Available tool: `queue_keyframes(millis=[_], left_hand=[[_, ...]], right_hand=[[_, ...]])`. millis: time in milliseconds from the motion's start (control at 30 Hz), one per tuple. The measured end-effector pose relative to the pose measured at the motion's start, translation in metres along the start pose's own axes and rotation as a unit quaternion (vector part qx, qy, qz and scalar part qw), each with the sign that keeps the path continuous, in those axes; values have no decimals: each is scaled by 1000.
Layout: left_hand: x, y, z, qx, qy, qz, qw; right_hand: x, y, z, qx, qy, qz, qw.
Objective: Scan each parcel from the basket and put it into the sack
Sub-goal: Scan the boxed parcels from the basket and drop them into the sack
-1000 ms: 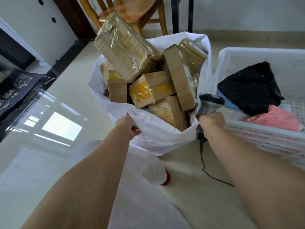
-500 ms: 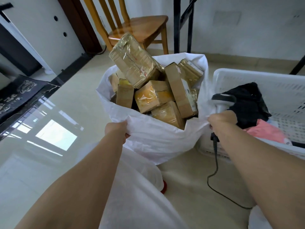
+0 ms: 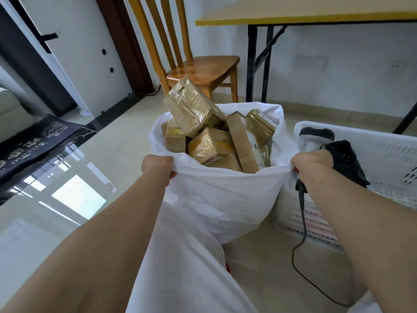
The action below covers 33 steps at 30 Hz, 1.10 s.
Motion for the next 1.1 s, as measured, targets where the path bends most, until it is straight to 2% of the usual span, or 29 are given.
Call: queue_keyframes(millis=[133,333,500,600,700,833,933,1100], left_hand=[[13,-11,29,-146,20,-4,989],[26,-15,65,-196,58,-28,979],[18,-23,77,-194,96,1,976],[18,-21,69,-206,90,-22,974],[16,-22,57,-178,65,-35,981],[2,-33,41,-122,1,3,993],[-10,-37,33,-92,-49,24,994],[-35,-25,29,-123,-31,31,991]], right_hand=[[5,-4,-6,0,-39,-8,999],[13,-18,-17,38,-58,-1,998],[21,-22,-29,58,-91,-2,994],[26,-18,-25,37,-83,-32,995],[26,-15,-18,3,-75,-67,995],[10,-17,-15,-62,-92,-33,993],[-8,-12,-17,-76,-84,-35,993],[-29,8,-26,-32,-81,-18,996]])
Point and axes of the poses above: each hand's wrist, its own x-axis away from the middle knuckle, its own y-axis out of the palm, z = x × y, the point moved 6 cm from there along -x, towards the middle knuckle, and after that the axes turned 14 degrees about y, right-handed, at the moved point
